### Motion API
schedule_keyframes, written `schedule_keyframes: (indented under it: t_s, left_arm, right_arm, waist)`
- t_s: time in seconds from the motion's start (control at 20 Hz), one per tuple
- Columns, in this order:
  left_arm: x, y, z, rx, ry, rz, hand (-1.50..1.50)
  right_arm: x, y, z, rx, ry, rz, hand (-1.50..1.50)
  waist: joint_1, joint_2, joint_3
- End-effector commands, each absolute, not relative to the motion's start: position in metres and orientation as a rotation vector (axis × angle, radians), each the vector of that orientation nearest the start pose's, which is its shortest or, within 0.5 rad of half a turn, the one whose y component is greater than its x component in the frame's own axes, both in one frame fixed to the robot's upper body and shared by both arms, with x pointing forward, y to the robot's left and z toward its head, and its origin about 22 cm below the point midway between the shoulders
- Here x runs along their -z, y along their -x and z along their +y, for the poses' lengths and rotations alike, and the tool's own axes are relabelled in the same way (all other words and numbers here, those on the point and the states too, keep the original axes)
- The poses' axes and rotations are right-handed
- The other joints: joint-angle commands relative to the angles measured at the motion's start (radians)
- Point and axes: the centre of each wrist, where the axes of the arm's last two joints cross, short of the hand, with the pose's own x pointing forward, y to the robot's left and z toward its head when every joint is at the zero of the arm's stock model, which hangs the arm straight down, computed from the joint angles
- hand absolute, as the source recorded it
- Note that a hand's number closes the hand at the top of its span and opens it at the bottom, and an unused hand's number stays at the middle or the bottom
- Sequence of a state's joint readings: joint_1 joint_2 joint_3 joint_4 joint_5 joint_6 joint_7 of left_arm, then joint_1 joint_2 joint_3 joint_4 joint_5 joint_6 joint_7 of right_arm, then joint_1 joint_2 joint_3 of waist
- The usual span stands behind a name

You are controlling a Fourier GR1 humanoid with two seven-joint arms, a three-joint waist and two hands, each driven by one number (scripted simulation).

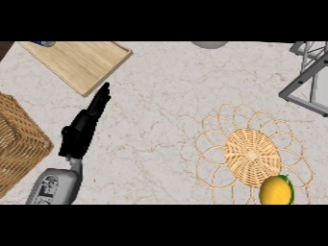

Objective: Pick the bell pepper from the placemat and place it in the tiered shelf

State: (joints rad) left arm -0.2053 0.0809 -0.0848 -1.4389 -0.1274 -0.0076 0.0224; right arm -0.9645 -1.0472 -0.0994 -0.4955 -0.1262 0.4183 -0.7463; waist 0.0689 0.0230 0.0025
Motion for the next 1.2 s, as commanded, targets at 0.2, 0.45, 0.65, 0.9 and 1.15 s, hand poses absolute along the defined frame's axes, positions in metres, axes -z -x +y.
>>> schedule_keyframes:
  t_s: [0.2, 0.45, 0.65, 0.9, 1.15]
  left_arm:
    - [-0.028, -0.297, 0.212, 0.305, -0.056, -1.607, 0.00]
    - [-0.013, -0.294, 0.197, 0.306, -0.063, -1.616, 0.00]
    - [-0.021, -0.297, 0.207, 0.318, -0.062, -1.609, 0.00]
    - [-0.018, -0.293, 0.214, 0.310, -0.047, -1.602, 0.00]
    - [-0.024, -0.296, 0.204, 0.310, -0.069, -1.616, 0.00]
  right_arm:
    - [-0.244, -0.347, -0.525, -0.568, 0.597, -2.131, -1.50]
    - [-0.256, -0.357, -0.518, -0.464, 0.455, -2.142, -1.50]
    - [-0.275, -0.351, -0.524, -0.395, 0.344, -2.119, -1.50]
    - [-0.279, -0.350, -0.525, -0.450, 0.226, -2.104, -1.50]
    - [-0.292, -0.343, -0.532, -0.290, 0.171, -2.139, -1.50]
  waist:
    - [-0.002, 0.005, 0.002]
    - [-0.006, 0.005, 0.001]
    - [0.003, 0.008, 0.002]
    - [-0.003, 0.004, 0.002]
    - [-0.001, 0.006, 0.003]
